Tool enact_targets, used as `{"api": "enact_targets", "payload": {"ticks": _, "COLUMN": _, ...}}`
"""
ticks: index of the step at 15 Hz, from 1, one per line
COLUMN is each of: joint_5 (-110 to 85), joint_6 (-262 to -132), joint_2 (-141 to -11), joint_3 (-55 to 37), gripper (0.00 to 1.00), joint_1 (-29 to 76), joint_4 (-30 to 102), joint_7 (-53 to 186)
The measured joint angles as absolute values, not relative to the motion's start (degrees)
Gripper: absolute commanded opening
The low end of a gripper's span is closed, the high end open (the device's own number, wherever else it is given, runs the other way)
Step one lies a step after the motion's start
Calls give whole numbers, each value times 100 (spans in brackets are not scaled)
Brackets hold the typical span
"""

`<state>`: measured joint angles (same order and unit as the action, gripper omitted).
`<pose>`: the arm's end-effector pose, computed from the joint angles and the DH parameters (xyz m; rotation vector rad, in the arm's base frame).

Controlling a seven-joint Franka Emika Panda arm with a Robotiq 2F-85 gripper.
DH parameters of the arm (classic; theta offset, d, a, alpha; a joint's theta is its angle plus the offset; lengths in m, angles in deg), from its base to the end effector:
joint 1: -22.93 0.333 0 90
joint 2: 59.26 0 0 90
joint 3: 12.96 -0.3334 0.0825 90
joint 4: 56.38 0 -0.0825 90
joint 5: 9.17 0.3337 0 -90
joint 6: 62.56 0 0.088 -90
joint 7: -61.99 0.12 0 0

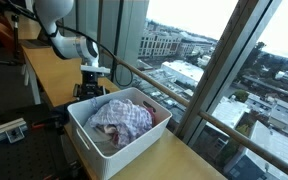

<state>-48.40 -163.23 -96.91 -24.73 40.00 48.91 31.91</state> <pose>0.5046 0.1980 0.1944 1.9269 1.6512 -0.9145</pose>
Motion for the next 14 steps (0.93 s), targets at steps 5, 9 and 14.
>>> {"api": "enact_targets", "payload": {"ticks": 5, "joint_5": -4862, "joint_6": -16258, "joint_2": -9756, "joint_3": -2473, "gripper": 100, "joint_1": 3959, "joint_4": 4873, "joint_7": 3050}}
{"api": "enact_targets", "payload": {"ticks": 9, "joint_5": -4901, "joint_6": -16251, "joint_2": -9812, "joint_3": -2473, "gripper": 100, "joint_1": 3939, "joint_4": 4873, "joint_7": 2975}}
{"api": "enact_targets", "payload": {"ticks": 14, "joint_5": -4953, "joint_6": -16251, "joint_2": -9891, "joint_3": -2472, "gripper": 69, "joint_1": 3921, "joint_4": 4874, "joint_7": 2952}}
